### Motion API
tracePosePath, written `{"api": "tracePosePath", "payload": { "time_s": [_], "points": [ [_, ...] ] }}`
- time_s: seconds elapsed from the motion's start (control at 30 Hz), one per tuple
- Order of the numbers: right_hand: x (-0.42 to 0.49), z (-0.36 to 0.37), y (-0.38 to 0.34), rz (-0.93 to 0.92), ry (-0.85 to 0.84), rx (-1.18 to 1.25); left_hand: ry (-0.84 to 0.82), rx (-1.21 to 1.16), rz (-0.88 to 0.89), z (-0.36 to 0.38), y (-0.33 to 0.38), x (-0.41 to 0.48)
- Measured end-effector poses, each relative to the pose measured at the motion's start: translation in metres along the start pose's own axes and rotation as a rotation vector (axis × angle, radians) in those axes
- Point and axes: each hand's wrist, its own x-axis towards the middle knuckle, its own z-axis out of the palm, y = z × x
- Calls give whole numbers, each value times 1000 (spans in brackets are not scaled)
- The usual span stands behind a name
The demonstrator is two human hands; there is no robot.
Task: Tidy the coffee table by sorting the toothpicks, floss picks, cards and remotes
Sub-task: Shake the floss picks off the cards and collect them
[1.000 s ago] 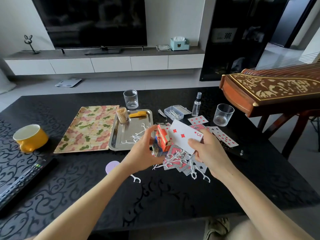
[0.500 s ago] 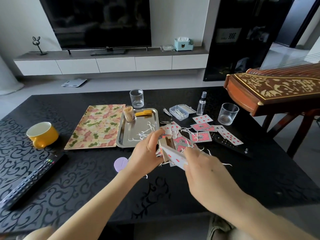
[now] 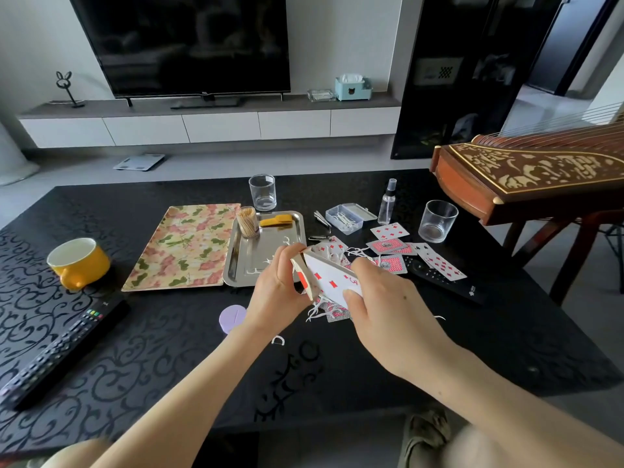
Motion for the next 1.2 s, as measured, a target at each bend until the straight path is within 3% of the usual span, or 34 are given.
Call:
{"api": "tracePosePath", "payload": {
  "time_s": [0.27,0.6,0.73,0.93,1.07,1.2],
  "points": [
    [-4,3,12,-2,287,212,116,-101,14,-2,5,3],
    [-12,34,15,-344,458,-208,325,-279,-87,9,32,13],
    [-10,23,15,-401,551,-183,318,-267,-161,7,37,9],
    [-4,20,19,-475,511,-297,329,-252,-122,0,44,10],
    [-9,21,20,-509,462,-331,334,-348,-254,-5,52,9],
    [-8,14,16,-486,504,-298,336,-241,-108,-6,47,9]
  ]
}}
